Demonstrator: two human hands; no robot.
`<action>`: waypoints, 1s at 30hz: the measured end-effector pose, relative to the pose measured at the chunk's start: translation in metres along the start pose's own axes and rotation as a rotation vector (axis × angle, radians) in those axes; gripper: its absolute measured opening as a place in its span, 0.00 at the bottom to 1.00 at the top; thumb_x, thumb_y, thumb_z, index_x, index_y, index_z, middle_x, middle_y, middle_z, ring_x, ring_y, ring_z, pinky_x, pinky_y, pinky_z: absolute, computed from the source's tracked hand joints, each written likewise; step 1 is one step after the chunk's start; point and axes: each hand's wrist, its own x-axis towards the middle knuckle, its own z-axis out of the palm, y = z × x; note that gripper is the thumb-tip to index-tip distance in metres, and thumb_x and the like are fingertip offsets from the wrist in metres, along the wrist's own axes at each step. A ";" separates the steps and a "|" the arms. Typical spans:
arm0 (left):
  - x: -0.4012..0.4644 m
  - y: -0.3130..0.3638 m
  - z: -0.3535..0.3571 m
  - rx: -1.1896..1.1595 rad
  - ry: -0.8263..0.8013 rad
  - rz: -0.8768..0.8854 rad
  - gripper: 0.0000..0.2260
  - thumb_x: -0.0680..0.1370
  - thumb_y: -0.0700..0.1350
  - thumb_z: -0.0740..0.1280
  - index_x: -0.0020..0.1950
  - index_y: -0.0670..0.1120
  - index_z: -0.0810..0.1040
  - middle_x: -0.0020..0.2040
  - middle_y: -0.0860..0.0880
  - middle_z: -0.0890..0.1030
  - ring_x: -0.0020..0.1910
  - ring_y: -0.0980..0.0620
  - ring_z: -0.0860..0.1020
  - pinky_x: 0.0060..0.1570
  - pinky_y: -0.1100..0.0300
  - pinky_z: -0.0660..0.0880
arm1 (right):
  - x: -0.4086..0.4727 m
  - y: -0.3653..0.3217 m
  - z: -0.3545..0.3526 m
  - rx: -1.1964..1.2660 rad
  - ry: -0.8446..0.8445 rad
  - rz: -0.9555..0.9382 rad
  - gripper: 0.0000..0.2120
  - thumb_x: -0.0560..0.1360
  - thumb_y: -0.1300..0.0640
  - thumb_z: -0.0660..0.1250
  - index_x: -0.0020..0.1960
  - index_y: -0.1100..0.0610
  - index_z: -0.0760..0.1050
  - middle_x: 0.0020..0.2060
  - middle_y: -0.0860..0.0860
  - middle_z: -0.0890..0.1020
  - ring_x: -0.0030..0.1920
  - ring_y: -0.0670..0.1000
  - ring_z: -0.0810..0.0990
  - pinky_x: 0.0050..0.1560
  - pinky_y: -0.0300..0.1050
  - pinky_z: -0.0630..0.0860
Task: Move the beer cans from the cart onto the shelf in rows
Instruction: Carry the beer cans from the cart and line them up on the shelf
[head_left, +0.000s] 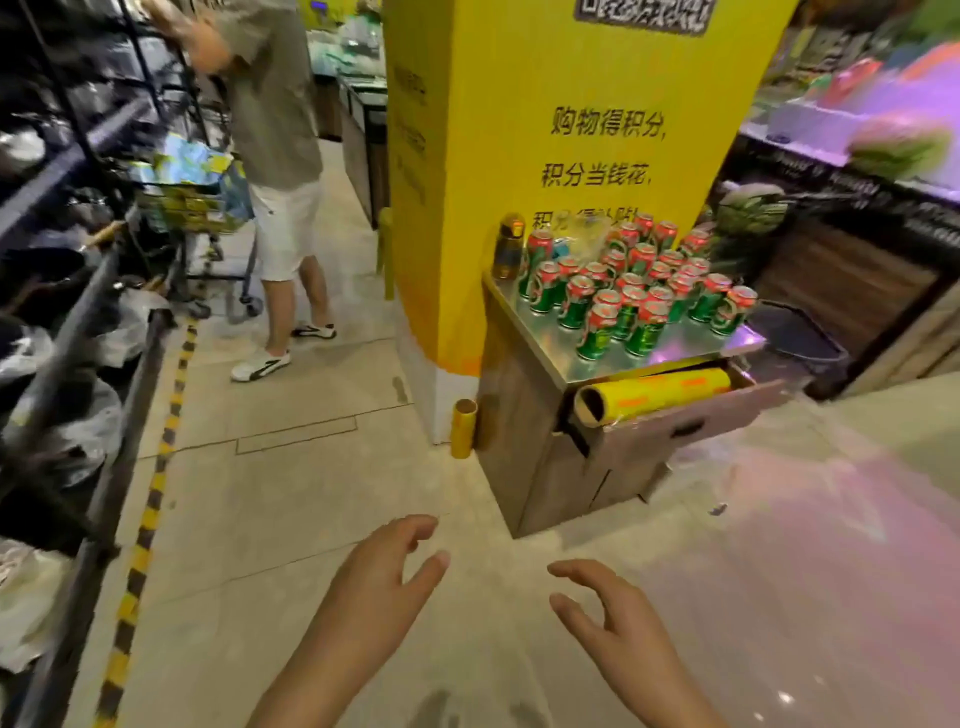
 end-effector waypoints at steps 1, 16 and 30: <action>0.016 0.021 0.022 -0.002 -0.033 0.037 0.16 0.78 0.53 0.63 0.65 0.55 0.71 0.61 0.61 0.74 0.59 0.62 0.72 0.60 0.63 0.69 | 0.001 0.019 -0.019 -0.006 0.033 0.026 0.08 0.77 0.49 0.65 0.54 0.38 0.71 0.52 0.29 0.73 0.48 0.27 0.72 0.47 0.22 0.65; 0.196 0.126 0.146 0.037 -0.194 0.066 0.18 0.78 0.52 0.63 0.67 0.55 0.70 0.63 0.58 0.73 0.61 0.59 0.71 0.60 0.63 0.69 | 0.140 0.139 -0.168 0.034 0.133 0.127 0.11 0.77 0.52 0.65 0.59 0.45 0.74 0.56 0.37 0.76 0.58 0.38 0.72 0.52 0.24 0.64; 0.454 0.163 0.164 0.025 -0.073 0.027 0.17 0.77 0.50 0.65 0.66 0.52 0.72 0.61 0.56 0.76 0.59 0.57 0.74 0.58 0.60 0.70 | 0.376 0.175 -0.258 0.068 0.143 -0.009 0.09 0.74 0.44 0.66 0.54 0.38 0.72 0.53 0.36 0.77 0.51 0.34 0.75 0.51 0.31 0.70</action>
